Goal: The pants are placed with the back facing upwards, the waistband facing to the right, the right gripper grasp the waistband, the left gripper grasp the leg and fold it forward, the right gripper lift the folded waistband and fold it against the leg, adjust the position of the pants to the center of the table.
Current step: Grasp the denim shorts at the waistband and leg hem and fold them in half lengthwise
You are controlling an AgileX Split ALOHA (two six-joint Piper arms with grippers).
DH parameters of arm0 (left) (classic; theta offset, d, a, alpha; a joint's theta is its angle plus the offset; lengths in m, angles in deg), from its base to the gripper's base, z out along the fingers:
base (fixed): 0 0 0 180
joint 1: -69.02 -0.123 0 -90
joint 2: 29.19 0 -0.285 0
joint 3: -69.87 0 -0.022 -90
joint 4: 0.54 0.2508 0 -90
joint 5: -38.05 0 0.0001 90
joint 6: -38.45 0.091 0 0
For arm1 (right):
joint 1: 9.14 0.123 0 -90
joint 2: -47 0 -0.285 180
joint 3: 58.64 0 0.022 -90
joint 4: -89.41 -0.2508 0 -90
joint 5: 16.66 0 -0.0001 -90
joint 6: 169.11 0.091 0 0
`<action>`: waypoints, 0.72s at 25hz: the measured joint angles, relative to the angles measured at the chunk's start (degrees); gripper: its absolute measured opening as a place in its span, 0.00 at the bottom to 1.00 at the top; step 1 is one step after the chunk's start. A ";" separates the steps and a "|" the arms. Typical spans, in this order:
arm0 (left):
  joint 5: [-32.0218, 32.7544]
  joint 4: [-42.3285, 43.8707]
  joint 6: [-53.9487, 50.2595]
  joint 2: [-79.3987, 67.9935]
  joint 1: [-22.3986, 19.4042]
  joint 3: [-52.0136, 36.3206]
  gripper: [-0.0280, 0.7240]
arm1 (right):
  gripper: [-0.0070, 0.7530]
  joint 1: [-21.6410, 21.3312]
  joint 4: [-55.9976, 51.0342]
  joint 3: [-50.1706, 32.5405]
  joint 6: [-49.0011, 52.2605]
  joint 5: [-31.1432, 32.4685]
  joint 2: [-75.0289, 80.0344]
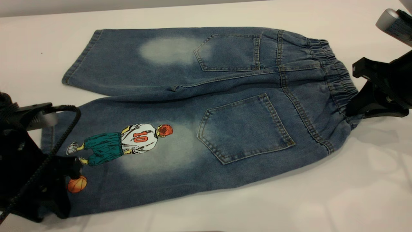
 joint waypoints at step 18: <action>14.12 -0.58 8.14 21.49 0.36 17.23 0.09 | 0.06 0.00 26.25 5.87 22.75 7.05 -18.85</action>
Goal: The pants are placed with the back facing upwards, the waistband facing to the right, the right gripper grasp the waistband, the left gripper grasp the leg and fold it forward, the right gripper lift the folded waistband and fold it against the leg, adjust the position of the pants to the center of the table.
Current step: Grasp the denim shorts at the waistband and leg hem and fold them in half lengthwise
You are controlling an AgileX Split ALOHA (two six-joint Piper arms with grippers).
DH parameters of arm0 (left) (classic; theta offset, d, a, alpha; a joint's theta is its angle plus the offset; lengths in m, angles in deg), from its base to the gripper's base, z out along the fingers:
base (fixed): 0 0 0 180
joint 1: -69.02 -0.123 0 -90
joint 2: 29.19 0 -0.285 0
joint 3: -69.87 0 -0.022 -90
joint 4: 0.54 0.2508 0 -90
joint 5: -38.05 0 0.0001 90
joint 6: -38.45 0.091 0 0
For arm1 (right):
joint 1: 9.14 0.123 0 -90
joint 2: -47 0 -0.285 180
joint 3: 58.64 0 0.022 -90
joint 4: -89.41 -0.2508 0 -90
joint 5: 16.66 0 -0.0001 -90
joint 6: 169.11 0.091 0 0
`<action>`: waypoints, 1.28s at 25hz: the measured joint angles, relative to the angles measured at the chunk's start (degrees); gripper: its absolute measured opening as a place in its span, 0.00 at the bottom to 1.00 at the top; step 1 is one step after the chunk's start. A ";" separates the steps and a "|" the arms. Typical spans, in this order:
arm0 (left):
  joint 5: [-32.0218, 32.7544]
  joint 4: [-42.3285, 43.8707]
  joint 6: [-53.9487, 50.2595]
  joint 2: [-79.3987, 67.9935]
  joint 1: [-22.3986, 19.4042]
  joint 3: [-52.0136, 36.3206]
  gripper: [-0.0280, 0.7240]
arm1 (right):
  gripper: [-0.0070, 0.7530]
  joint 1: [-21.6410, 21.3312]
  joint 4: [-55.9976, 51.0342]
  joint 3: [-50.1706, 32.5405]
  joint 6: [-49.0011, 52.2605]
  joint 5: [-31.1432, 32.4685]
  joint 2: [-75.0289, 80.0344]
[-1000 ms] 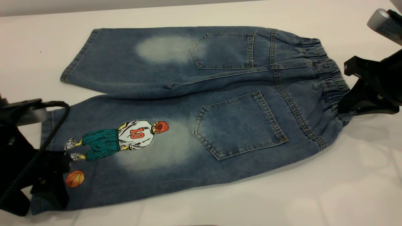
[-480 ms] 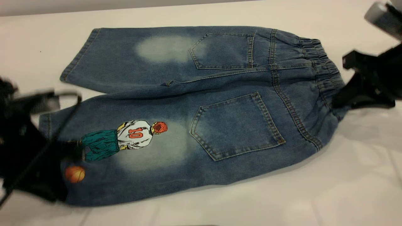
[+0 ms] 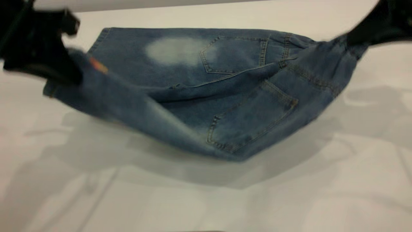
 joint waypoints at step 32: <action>-23.33 -0.22 7.33 -20.30 -1.76 18.28 0.09 | 0.06 -13.02 0.49 20.65 7.79 0.16 20.68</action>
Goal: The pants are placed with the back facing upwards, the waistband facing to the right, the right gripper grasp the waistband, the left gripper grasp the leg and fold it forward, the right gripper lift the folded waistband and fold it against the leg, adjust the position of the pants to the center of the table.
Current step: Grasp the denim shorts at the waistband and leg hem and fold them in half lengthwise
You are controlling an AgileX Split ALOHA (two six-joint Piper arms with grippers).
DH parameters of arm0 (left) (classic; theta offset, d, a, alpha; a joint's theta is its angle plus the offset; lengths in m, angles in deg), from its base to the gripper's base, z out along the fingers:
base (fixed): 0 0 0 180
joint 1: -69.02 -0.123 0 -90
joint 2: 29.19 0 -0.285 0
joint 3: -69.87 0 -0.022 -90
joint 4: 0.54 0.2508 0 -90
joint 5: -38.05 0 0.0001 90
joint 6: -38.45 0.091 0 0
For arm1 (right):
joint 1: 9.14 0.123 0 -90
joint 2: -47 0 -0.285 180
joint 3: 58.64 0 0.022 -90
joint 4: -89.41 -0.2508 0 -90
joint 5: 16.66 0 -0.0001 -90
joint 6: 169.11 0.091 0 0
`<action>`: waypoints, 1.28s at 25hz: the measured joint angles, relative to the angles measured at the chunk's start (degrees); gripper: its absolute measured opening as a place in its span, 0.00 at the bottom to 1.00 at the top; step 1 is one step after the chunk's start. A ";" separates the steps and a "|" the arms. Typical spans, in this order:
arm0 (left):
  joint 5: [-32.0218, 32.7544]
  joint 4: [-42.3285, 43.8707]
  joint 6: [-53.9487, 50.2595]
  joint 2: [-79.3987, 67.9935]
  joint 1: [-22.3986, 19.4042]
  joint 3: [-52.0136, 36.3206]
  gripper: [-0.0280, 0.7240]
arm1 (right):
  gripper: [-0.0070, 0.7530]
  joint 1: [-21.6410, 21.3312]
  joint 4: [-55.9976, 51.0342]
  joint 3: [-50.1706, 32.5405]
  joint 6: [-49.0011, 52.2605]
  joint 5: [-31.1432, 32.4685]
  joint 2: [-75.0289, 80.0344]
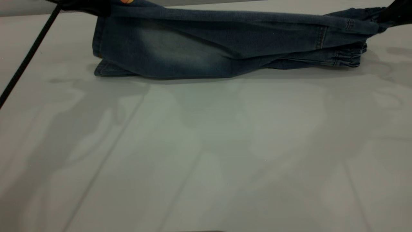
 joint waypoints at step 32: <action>-28.20 11.41 2.15 -12.12 0.88 0.57 0.29 | 0.39 0.41 -26.93 8.58 -34.13 6.36 11.86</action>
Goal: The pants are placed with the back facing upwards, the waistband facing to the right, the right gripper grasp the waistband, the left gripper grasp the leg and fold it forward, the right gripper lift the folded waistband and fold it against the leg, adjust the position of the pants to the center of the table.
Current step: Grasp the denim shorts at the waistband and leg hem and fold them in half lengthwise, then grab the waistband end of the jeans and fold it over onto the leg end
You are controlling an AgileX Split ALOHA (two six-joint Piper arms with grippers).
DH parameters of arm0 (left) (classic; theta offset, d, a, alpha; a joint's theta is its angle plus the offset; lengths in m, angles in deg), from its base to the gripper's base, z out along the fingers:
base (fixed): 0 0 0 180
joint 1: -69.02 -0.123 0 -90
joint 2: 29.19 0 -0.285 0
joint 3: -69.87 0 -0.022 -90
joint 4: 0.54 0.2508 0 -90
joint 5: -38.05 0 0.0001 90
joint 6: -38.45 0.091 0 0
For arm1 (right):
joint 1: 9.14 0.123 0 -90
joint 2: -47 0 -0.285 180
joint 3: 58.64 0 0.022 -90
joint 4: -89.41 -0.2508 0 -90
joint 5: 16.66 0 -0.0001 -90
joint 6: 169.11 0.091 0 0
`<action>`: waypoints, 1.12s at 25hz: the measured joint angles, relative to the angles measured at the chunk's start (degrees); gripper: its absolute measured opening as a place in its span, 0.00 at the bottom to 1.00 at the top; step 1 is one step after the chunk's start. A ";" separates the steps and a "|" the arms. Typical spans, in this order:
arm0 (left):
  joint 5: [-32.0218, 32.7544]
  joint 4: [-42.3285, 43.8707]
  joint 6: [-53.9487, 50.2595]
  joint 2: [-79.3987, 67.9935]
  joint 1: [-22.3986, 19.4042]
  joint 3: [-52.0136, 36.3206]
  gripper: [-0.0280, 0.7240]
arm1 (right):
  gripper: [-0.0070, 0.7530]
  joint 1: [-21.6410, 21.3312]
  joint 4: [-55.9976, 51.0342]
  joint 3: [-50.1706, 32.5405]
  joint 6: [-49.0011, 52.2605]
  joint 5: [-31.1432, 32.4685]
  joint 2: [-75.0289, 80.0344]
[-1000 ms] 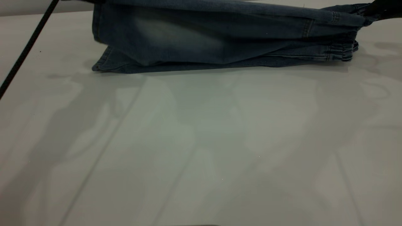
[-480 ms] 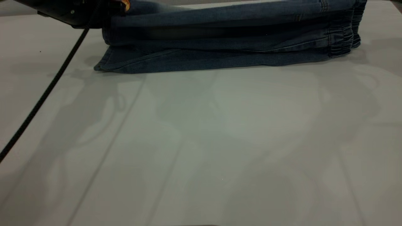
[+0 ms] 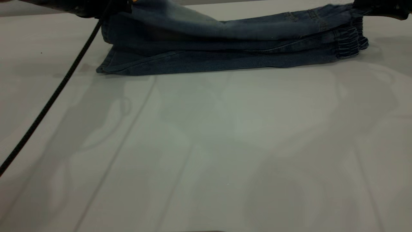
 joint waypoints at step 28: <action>27.58 -3.42 0.49 5.40 1.33 2.05 0.71 | 0.80 -0.97 24.04 1.67 27.14 -2.46 0.88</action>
